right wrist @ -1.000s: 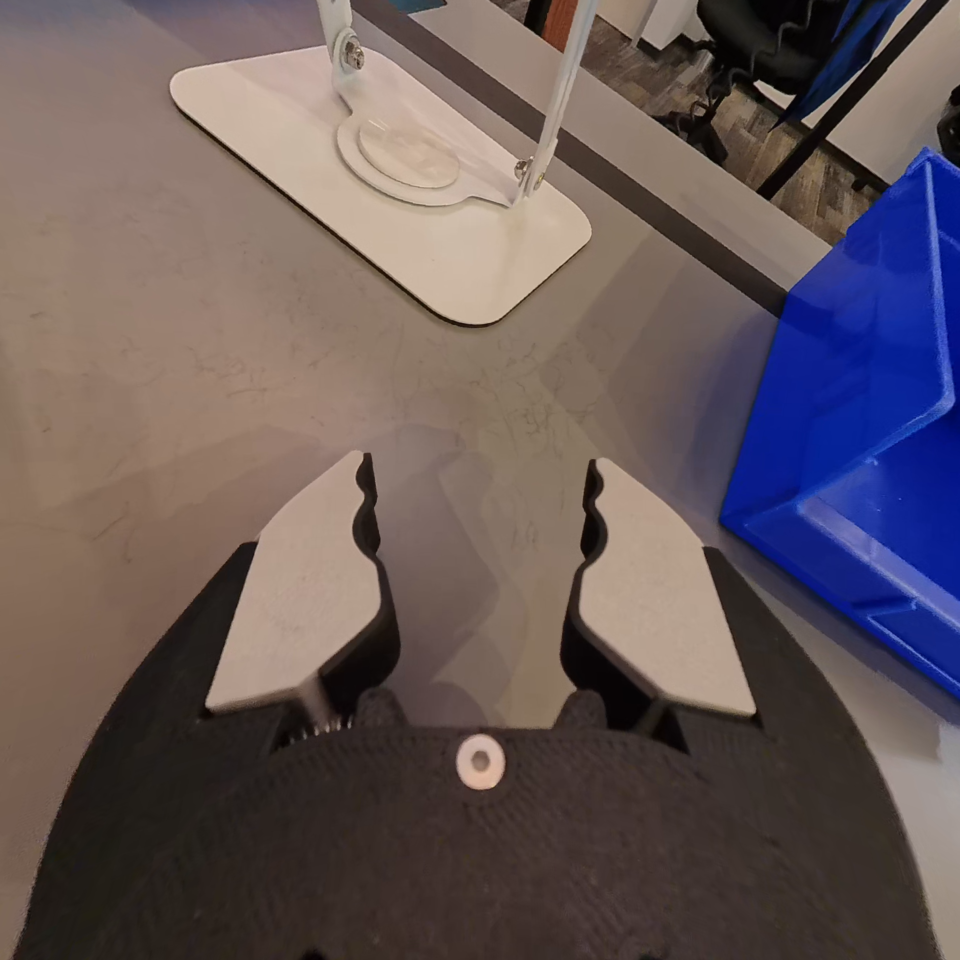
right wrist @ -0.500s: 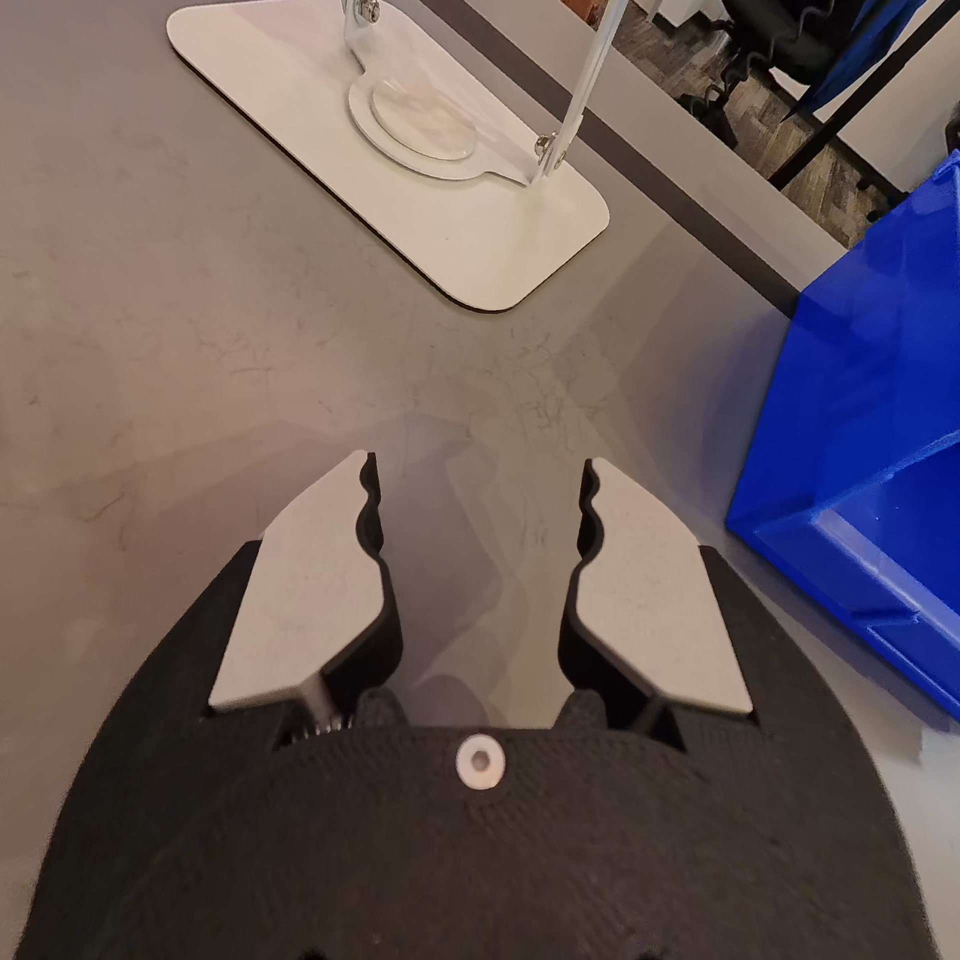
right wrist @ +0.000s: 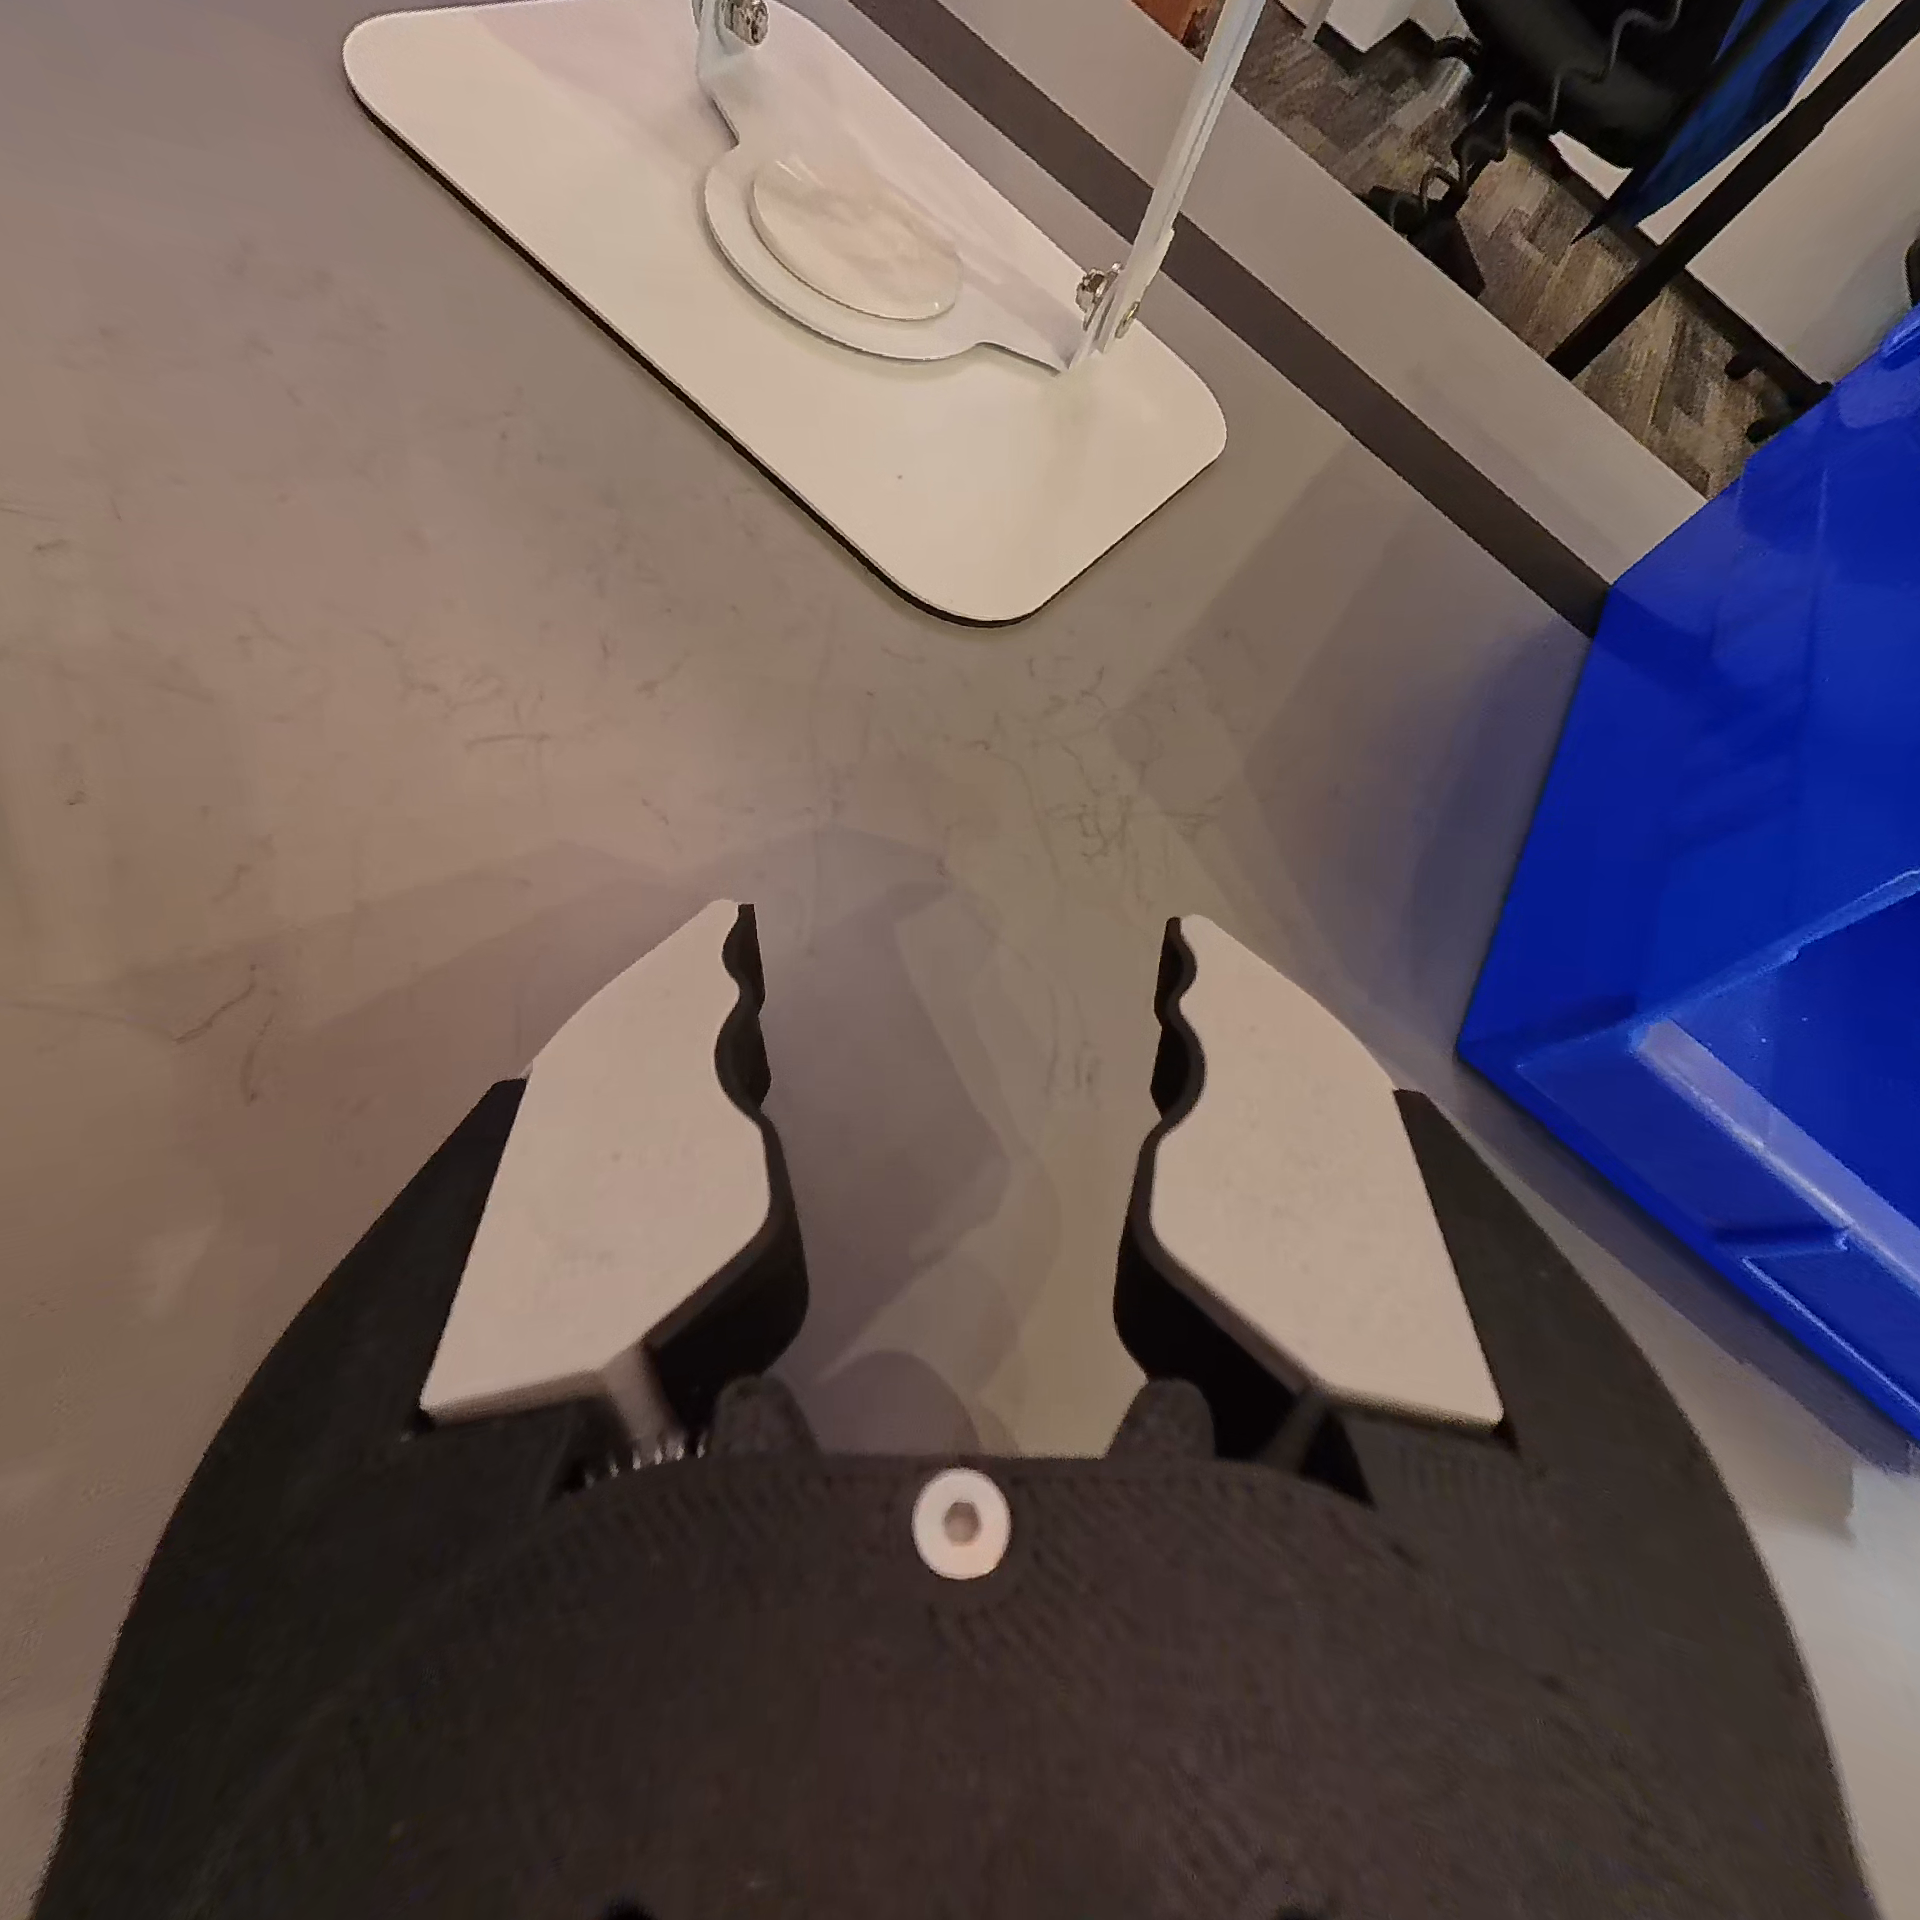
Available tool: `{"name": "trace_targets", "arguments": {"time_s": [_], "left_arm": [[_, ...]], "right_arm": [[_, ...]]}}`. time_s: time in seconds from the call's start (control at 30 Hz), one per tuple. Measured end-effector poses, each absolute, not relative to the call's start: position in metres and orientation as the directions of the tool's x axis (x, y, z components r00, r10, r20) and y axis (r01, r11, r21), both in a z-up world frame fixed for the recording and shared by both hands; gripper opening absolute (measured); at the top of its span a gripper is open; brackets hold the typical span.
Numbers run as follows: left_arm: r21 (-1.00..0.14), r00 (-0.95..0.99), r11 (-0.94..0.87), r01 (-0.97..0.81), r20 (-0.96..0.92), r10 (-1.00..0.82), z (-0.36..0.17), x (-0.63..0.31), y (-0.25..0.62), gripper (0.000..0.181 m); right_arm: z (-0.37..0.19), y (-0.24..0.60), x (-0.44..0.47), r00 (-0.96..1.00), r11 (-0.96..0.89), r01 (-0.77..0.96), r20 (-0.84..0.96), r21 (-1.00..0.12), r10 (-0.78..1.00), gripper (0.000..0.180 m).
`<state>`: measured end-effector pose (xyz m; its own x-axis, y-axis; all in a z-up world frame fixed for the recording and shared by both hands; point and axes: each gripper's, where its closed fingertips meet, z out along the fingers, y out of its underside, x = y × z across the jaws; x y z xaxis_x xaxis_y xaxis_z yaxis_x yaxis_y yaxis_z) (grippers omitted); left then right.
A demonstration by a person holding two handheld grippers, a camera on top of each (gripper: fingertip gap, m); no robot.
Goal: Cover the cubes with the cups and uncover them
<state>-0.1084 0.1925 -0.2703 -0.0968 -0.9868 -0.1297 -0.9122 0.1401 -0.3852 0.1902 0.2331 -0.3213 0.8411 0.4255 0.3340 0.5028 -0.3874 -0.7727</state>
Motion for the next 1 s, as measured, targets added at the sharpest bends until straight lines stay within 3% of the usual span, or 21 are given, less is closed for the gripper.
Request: {"name": "trace_targets", "arguments": {"time_s": [0.1, 0.2, 0.4, 0.5, 0.7, 1.0], "left_arm": [[-0.39, -0.019, 0.114, -0.914, -0.238, -0.971, -0.237, -0.139, 0.233, 0.062], [-0.314, 0.001, 0.121, -0.942, -0.362, -0.932, -0.218, -0.174, 0.281, 0.051], [-0.09, -0.061, 0.109, -0.99, -0.425, -0.903, -0.232, -0.227, 0.363, 0.051], [-0.081, -0.091, 0.135, -0.988, -0.402, -0.911, -0.241, -0.232, 0.385, 0.042], [0.022, -0.192, 0.198, -0.98, -0.363, -0.912, -0.271, -0.243, 0.416, 0.049], [0.09, -0.239, 0.222, -0.971, -0.293, -0.926, -0.304, -0.269, 0.45, 0.07]], "right_arm": [[-0.321, 0.233, 0.19, 0.839, -0.386, 0.506, 0.336, -0.772, 0.428, 0.073], [-0.322, 0.233, 0.19, 0.838, -0.386, 0.507, 0.337, -0.771, 0.428, 0.073], [-0.324, 0.233, 0.189, 0.829, -0.387, 0.526, 0.355, -0.757, 0.433, 0.073], [-0.324, 0.232, 0.189, 0.83, -0.387, 0.523, 0.351, -0.759, 0.433, 0.072], [-0.324, 0.232, 0.19, 0.83, -0.391, 0.525, 0.352, -0.756, 0.433, 0.068], [-0.324, 0.232, 0.19, 0.821, -0.379, 0.543, 0.379, -0.749, 0.427, 0.06]]}}
